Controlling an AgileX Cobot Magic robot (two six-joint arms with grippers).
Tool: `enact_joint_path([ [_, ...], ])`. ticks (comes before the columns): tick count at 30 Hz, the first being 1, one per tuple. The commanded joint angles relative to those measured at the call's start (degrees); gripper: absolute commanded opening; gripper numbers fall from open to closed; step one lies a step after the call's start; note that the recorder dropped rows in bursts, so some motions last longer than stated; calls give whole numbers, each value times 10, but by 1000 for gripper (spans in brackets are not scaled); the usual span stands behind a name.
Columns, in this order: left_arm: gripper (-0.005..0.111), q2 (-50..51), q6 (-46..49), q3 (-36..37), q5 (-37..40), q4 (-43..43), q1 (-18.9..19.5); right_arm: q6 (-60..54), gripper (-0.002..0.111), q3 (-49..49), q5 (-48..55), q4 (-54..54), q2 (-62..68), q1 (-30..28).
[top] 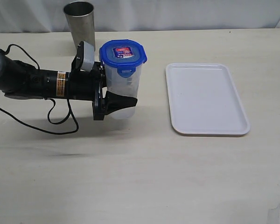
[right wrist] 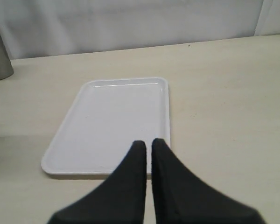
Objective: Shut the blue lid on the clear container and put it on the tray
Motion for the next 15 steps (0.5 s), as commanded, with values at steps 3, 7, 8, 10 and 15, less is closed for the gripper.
enact_joint_path([
  [3,0,-10,-4,-1,-23,-9,1,-101,4,1,-6,2,-2,-2],
  [7,0,-10,-4,-1,-23,-9,1,-100,4,1,-6,2,-2,-2],
  [8,0,-10,-4,-1,-23,-9,1,-100,4,1,-6,2,-2,-2],
  [10,0,-10,-4,-1,-23,-9,1,-100,4,1,-6,2,-2,-2],
  [15,0,-10,-4,-1,-23,-9,1,-100,4,1,-6,2,-2,-2],
])
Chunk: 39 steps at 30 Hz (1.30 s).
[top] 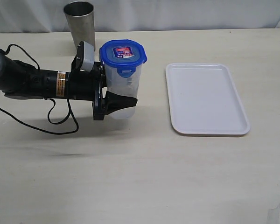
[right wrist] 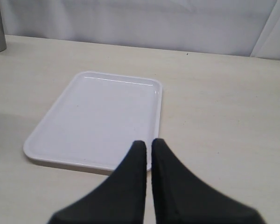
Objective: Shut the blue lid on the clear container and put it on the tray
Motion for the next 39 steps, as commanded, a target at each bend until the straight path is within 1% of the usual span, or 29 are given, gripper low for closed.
enact_joint_path([
  [1,0,-10,-4,-1,-23,-9,1,-3,4,1,-5,2,-2,-2],
  [25,0,-10,-4,-1,-23,-5,1,-3,4,1,-8,2,-2,-2],
  [32,0,-10,-4,-1,-23,-59,-2,-3,4,1,-8,2,-2,-2],
  [33,0,-10,-4,-1,-23,-93,-8,-3,4,1,-8,2,-2,-2],
  [35,0,-10,-2,-25,-9,-109,-27,-3,4,1,-8,2,-2,-2],
  [37,0,-10,-13,-66,61,-110,-58,-3,4,1,-8,2,-2,-2],
  [38,0,-10,-17,-101,125,-108,-85,-3,4,1,-8,2,-2,-2],
  [39,0,-10,-17,-118,155,-108,-97,-3,4,1,-8,2,-2,-2],
])
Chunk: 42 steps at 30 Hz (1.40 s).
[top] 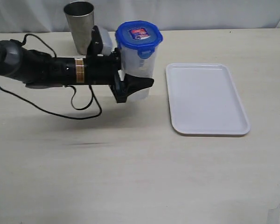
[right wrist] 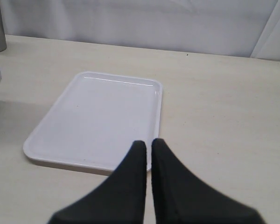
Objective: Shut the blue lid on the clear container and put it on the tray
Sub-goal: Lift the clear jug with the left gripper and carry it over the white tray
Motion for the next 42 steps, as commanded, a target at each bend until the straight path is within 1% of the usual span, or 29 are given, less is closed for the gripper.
enact_joint_path([
  [1,0,-10,-11,-92,166,-17,-71,-2,4,1,-7,2,-2,-2],
  [2,0,-9,-6,-121,238,-17,-94,-2,4,1,-7,2,-2,-2],
  [4,0,-7,26,-166,337,-17,-124,-2,4,1,-7,2,-2,-2],
  [7,0,11,79,-217,436,-17,-159,-2,4,1,-7,2,-2,-2],
  [8,0,21,105,-235,488,-17,-174,-2,4,1,-7,2,-2,-2],
  [10,0,37,180,-260,574,-17,-195,-2,4,1,-7,2,-2,-2],
  [12,0,50,238,-278,638,-17,-210,-2,4,1,-7,2,-2,-2],
  [14,0,60,287,-289,686,-15,-220,-2,4,1,-7,2,-2,-2],
  [15,0,64,312,-295,705,-10,-225,-2,4,1,-7,2,-2,-2],
  [17,0,66,324,-298,731,17,-232,-2,4,1,-7,2,-2,-2],
  [20,0,66,324,-298,770,85,-242,-2,4,1,-7,2,-2,-2],
  [26,0,66,324,-298,913,249,-268,-2,4,1,-7,2,-2,-2],
  [29,0,66,324,-298,963,313,-279,-2,4,1,-7,2,-2,-2],
  [32,0,66,339,-299,984,313,-289,-2,4,1,-7,2,-2,-2],
  [39,0,66,355,-299,981,313,-308,-2,4,1,-7,2,-2,-2],
  [42,0,66,377,-299,981,313,-314,-2,4,1,-7,2,-2,-2],
])
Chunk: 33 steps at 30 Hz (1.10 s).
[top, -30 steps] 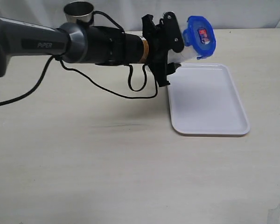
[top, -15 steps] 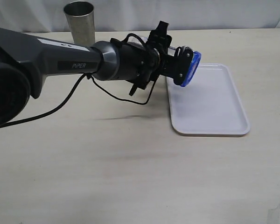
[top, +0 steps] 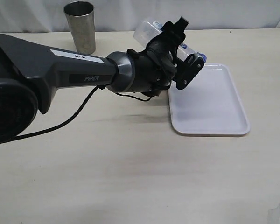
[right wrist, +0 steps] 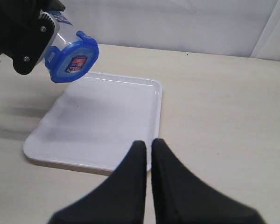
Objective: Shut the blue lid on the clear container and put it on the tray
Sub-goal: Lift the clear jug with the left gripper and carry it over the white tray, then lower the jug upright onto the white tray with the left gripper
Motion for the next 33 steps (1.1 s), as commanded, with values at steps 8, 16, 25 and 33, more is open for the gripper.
enact_joint_path([
  [8,0,-9,166,-7,91,10,-25,-2,4,1,-7,2,-2,-2],
  [16,0,-9,188,-7,121,10,-48,-2,4,1,-7,2,-2,-2],
  [25,0,-9,203,-7,140,10,-69,-2,4,1,-7,2,-2,-2],
  [33,0,-9,202,-7,179,10,-81,-2,4,1,-7,2,-2,-2],
])
